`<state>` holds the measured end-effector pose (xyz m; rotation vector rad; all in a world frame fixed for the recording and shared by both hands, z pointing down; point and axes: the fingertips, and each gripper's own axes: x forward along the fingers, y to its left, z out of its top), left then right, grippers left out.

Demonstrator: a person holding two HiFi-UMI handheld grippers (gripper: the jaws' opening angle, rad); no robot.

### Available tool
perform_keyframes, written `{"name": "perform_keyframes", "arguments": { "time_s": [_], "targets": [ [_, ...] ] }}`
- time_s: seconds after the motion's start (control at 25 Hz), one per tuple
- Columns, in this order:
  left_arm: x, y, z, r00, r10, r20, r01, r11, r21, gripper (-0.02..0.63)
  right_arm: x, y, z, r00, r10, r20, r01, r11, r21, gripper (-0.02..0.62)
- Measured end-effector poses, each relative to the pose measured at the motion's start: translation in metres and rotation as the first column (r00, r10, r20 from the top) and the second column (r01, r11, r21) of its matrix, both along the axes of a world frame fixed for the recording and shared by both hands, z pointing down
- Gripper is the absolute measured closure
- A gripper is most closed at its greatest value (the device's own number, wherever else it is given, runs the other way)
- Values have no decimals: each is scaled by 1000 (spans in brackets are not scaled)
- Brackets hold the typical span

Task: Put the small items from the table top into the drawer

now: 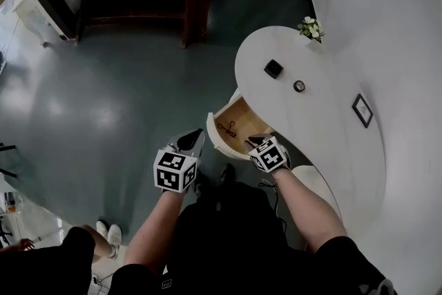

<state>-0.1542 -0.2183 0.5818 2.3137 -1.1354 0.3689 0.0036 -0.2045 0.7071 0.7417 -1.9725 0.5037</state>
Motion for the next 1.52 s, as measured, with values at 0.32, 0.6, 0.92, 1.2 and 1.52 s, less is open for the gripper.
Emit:
{"name": "perform_keyframes", "arguments": {
  "time_s": [0.32, 0.6, 0.92, 1.2, 1.52],
  "targets": [
    [-4, 10, -34, 998, -56, 19, 54, 997, 57, 595, -2, 8, -48, 994, -3, 111, -6, 997, 79, 535],
    [22, 25, -66, 992, -105, 75, 96, 989, 108, 594, 14, 29, -116, 949, -25, 315, -35, 982, 185, 543],
    [64, 60, -101, 981, -152, 117, 131, 976, 173, 595, 72, 61, -186, 882, -35, 470, -106, 957, 269, 566],
    [87, 87, -134, 977, -180, 115, 150, 961, 231, 595, 101, 86, -230, 832, -88, 548, -109, 942, 317, 583],
    [88, 91, -169, 984, -126, 125, 80, 945, 317, 595, 103, 99, -278, 811, -134, 569, -130, 908, 399, 583]
  ]
}}
